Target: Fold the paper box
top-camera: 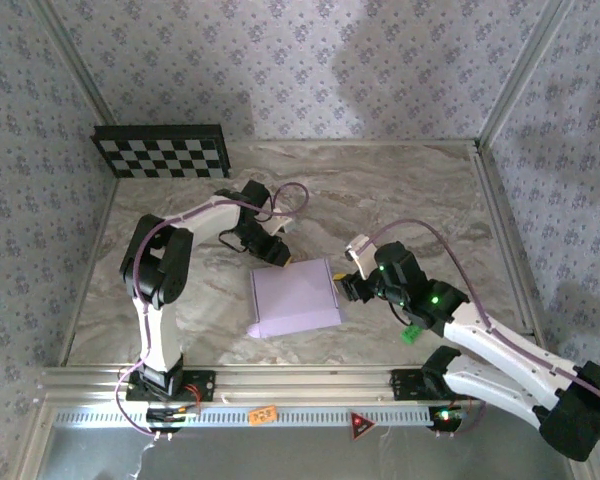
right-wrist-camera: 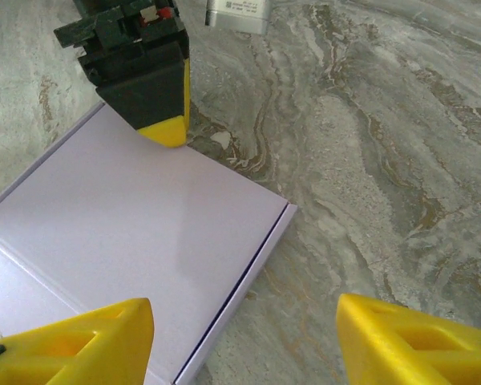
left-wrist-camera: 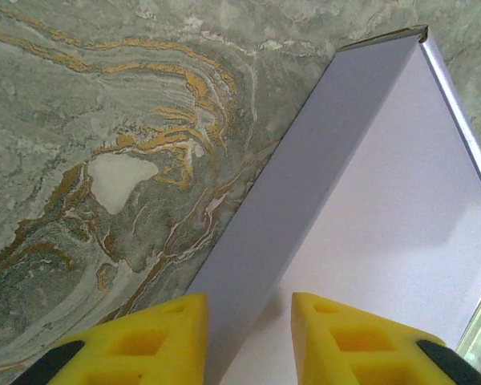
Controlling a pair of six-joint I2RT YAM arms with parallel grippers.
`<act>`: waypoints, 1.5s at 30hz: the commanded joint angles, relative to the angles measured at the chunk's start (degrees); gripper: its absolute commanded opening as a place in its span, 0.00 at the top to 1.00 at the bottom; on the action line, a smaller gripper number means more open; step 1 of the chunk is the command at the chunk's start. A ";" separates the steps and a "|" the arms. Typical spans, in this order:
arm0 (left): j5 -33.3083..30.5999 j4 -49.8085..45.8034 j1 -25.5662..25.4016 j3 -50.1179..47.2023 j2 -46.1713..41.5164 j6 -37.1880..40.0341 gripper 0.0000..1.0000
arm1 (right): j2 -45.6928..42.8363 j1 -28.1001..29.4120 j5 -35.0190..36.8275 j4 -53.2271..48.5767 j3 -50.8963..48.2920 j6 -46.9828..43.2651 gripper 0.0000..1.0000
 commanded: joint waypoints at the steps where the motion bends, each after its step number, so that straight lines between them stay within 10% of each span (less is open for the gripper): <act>1: -0.53 -2.00 0.07 1.25 -0.06 1.59 0.67 | 0.96 0.25 -2.86 -0.23 0.98 -3.32 0.37; 13: -4.08 -2.13 -0.01 0.99 1.02 1.62 0.71 | 8.62 2.93 -16.10 -3.60 4.34 -22.13 0.33; 27: -8.42 -0.68 -0.15 1.65 2.58 0.41 0.78 | 17.33 15.33 -7.67 -0.94 4.94 -38.34 0.05; 45: -10.26 -1.56 -0.29 3.63 3.04 0.97 0.79 | 26.80 15.41 0.90 -1.22 14.12 -51.48 0.17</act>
